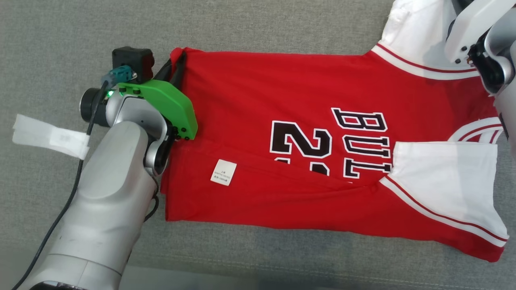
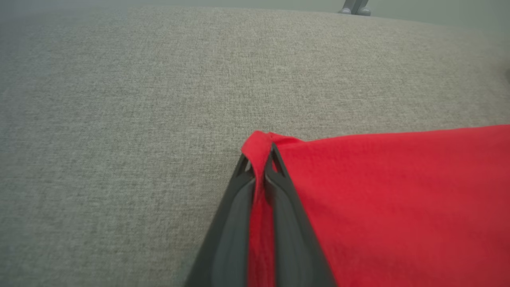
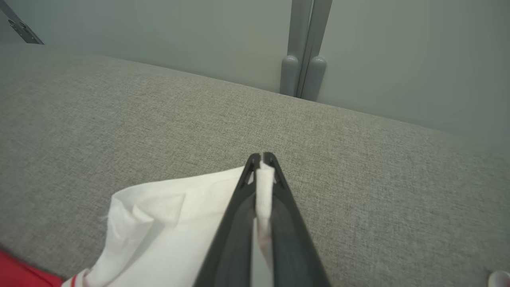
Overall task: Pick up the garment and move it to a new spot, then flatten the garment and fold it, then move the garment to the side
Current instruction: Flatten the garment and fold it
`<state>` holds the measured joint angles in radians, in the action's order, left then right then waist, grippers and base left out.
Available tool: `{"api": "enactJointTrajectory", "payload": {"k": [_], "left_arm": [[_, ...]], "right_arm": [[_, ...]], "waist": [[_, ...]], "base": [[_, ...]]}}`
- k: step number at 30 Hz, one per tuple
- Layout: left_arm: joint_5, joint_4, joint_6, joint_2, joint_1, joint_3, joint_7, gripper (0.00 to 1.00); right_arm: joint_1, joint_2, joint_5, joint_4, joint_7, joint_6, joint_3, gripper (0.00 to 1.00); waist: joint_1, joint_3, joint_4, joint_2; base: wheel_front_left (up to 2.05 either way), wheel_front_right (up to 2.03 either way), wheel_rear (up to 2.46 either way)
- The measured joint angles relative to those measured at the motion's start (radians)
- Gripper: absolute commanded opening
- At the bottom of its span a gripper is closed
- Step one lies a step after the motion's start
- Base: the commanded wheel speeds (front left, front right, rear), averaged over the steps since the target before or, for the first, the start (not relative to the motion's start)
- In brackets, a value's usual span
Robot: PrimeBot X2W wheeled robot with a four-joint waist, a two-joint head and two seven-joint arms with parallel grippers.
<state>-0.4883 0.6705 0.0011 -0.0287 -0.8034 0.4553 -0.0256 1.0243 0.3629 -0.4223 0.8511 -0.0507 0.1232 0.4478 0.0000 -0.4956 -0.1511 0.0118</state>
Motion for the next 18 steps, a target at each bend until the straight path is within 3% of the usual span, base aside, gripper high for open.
{"api": "enactJointTrajectory", "payload": {"k": [7,18], "left_arm": [[-0.013,0.012,-0.003,-0.040,0.068,-0.026,-0.052,0.00],[-0.046,0.009,-0.029,-0.049,0.221,-0.028,-0.113,0.00]], "right_arm": [[-0.116,-0.019,-0.030,-0.028,0.144,0.001,0.006,0.00],[-0.322,-0.042,-0.120,-0.102,0.303,0.001,0.020,0.00]], "waist": [[0.0000,0.060,0.040,0.0000],[0.0000,0.193,0.088,0.0000]], "base": [[0.00,0.00,0.00],[0.00,0.00,0.00]]}}
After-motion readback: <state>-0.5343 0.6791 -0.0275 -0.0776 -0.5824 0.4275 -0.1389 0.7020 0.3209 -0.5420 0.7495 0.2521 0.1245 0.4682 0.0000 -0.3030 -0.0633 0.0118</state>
